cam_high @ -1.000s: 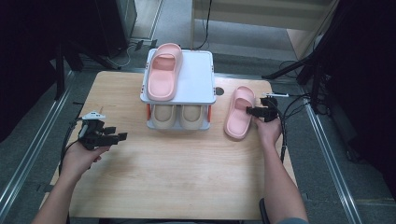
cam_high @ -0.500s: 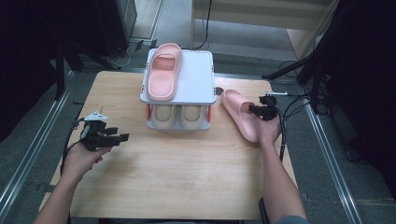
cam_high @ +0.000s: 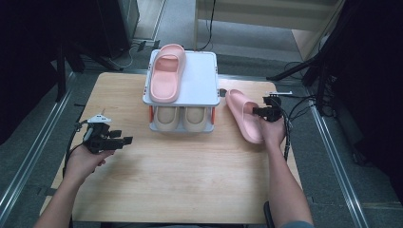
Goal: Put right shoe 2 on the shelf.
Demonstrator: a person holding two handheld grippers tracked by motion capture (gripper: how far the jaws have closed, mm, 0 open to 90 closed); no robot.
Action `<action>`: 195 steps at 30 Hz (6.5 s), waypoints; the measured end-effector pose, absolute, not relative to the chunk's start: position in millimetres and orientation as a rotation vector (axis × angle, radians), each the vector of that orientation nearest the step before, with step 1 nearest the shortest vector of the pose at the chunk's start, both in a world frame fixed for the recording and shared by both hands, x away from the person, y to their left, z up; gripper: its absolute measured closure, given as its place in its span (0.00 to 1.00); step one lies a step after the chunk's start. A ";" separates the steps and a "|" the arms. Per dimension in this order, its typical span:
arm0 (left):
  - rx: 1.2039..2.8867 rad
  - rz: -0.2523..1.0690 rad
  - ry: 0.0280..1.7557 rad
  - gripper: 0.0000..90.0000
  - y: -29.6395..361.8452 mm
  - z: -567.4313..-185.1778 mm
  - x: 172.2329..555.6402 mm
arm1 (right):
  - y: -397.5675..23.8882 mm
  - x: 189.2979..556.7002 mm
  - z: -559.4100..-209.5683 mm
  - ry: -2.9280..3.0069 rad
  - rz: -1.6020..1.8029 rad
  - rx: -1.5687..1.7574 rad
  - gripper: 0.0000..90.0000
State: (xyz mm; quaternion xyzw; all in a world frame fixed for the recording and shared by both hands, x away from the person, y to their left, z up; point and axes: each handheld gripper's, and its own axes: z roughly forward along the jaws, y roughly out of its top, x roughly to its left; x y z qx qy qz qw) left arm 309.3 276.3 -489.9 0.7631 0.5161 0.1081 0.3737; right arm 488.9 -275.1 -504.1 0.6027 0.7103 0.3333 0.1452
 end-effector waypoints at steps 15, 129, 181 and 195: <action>1.969 0.258 1.300 0.43 270.8 -489.7 311.9 | -280.0 489.8 -478.7 2.032 0.924 1.768 0.92; 2.000 0.171 1.198 0.43 264.9 -488.1 311.1 | -92.2 553.9 -325.9 2.162 0.735 1.474 0.87; 2.034 0.158 1.189 0.43 257.8 -489.9 321.9 | -92.4 496.9 -337.0 2.313 1.004 1.296 0.62; 2.042 0.149 1.192 0.43 254.5 -491.3 322.8 | -108.5 475.0 -331.8 2.322 1.108 1.261 0.61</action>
